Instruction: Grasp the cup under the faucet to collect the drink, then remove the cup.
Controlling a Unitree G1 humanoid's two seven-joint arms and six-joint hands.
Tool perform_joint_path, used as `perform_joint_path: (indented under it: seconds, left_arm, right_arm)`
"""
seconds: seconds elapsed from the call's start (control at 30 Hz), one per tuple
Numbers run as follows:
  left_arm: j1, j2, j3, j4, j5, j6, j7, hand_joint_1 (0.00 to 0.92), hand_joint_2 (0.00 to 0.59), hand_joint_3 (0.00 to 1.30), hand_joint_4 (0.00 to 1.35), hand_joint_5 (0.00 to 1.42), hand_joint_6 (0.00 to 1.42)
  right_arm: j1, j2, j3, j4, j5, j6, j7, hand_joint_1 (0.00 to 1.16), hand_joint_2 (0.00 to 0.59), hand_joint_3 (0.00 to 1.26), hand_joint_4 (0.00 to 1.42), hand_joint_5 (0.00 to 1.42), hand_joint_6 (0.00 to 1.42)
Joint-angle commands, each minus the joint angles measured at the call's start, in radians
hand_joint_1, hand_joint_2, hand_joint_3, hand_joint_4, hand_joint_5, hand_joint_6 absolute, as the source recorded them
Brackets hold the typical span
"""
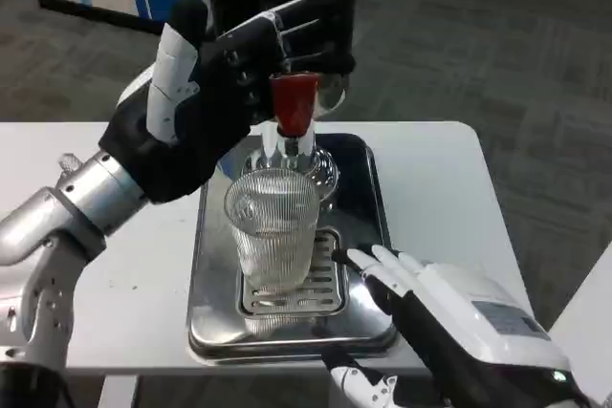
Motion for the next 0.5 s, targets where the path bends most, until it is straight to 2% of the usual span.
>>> perform_joint_path:
  seconds: [0.03,0.5]
  left_arm:
    - [-0.05,-0.005,-0.001,0.072,0.005,-0.007,-0.03,0.0,0.041,0.2,0.15,0.23,0.16]
    - [-0.069,0.027,-0.04,0.128,0.098,-0.169,-0.127,0.0,0.043,0.21,0.16,0.24,0.12]
  right_arm:
    - [-0.009,-0.001,0.0,0.006,0.009,0.005,-0.018,0.45,0.446,0.07,0.0,0.0,0.0]
    - [-0.01,-0.004,-0.002,0.012,0.016,0.01,-0.029,0.45,0.446,0.07,0.0,0.0,0.0]
